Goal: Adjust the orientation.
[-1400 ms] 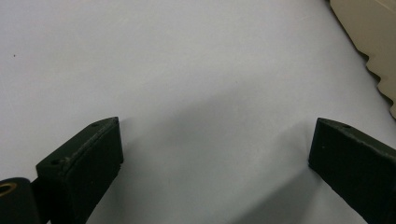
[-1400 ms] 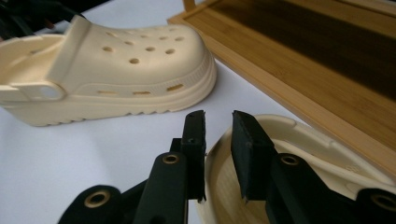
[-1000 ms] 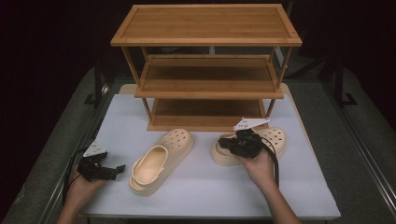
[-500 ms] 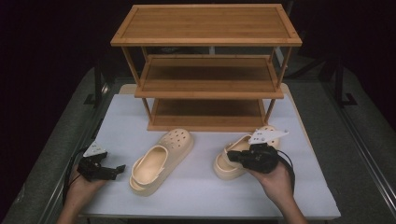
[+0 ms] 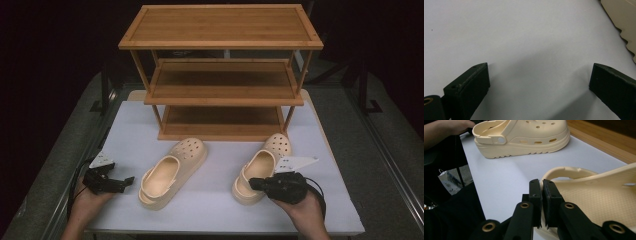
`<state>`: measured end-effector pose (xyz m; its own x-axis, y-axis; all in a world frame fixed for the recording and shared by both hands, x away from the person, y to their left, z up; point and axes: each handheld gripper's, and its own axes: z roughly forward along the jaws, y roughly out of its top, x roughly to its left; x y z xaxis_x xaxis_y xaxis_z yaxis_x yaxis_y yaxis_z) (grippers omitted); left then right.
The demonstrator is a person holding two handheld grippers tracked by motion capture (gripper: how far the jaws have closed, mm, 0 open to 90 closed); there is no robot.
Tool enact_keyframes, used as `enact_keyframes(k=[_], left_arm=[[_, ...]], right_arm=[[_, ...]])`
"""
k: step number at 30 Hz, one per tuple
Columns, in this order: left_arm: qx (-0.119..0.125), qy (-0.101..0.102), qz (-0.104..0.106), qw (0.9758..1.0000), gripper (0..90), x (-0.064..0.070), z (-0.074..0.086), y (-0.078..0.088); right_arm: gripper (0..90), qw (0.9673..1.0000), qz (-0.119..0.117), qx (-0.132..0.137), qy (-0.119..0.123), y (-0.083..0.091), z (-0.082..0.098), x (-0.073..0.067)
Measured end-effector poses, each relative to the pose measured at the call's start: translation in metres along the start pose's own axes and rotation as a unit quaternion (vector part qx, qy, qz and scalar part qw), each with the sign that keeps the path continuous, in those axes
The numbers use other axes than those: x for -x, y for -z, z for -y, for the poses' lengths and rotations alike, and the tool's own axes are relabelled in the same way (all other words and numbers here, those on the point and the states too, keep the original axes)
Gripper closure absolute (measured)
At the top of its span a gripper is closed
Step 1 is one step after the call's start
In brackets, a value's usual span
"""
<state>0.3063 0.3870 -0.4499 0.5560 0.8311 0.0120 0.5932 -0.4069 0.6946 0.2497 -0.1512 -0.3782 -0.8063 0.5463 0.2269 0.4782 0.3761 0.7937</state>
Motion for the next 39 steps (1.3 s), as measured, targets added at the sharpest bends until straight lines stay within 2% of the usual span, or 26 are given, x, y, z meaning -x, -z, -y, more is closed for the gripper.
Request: enact_keyframes(k=[1, 4, 8, 12, 17, 23, 27, 30, 34, 35, 37, 39], left_arm=[[0.0, 0.0, 0.0, 1.0, 2.4, 0.0, 0.0, 0.0], [0.0, 0.0, 0.0, 1.0, 2.4, 0.0, 0.0, 0.0], [0.0, 0.0, 0.0, 1.0, 2.4, 0.0, 0.0, 0.0], [0.0, 0.0, 0.0, 1.0, 2.4, 0.0, 0.0, 0.0], [0.0, 0.0, 0.0, 1.0, 2.4, 0.0, 0.0, 0.0], [-0.001, -0.001, 0.001, 1.0, 2.4, 0.0, 0.0, 0.0], [-0.002, -0.001, 0.0, 1.0, 2.4, 0.0, 0.0, 0.0], [-0.002, -0.001, 0.001, 1.0, 2.4, 0.0, 0.0, 0.0], [-0.001, 0.001, 0.0, 1.0, 2.4, 0.0, 0.0, 0.0], [-0.001, 0.001, 0.001, 1.0, 2.4, 0.0, 0.0, 0.0], [0.0, 0.001, 0.001, 1.0, 2.4, 0.0, 0.0, 0.0], [-0.002, -0.001, 0.001, 1.0, 2.4, 0.0, 0.0, 0.0]], right_arm=[[84.8, 1.0, 0.0, 0.0, 0.0, 0.0, 0.0, 0.0], [77.5, 1.0, 0.004, -0.002, 0.002, -0.004, -0.001, 0.0], [73.7, 0.9999, 0.012, 0.01, -0.003, 0.004, -0.001, 0.005], [69.1, 0.9983, 0.051, 0.026, -0.01, 0.017, -0.001, 0.013], [65.2, 0.9929, 0.112, 0.028, -0.027, 0.026, -0.002, 0.034], [62.6, 0.9874, 0.149, 0.026, -0.046, 0.021, -0.005, 0.057], [63.5, 0.9863, 0.154, 0.027, -0.054, 0.013, -0.008, 0.066], [70.5, 0.9862, 0.154, 0.031, -0.051, 0.01, -0.01, 0.073], [77.2, 0.9881, 0.141, 0.037, -0.048, 0.009, -0.011, 0.075], [79.5, 0.9884, 0.142, 0.038, -0.038, 0.01, -0.01, 0.074], [79.4, 0.9886, 0.141, 0.038, -0.037, 0.01, -0.01, 0.074], [75.6, 0.9891, 0.137, 0.042, -0.033, 0.01, -0.01, 0.075]])
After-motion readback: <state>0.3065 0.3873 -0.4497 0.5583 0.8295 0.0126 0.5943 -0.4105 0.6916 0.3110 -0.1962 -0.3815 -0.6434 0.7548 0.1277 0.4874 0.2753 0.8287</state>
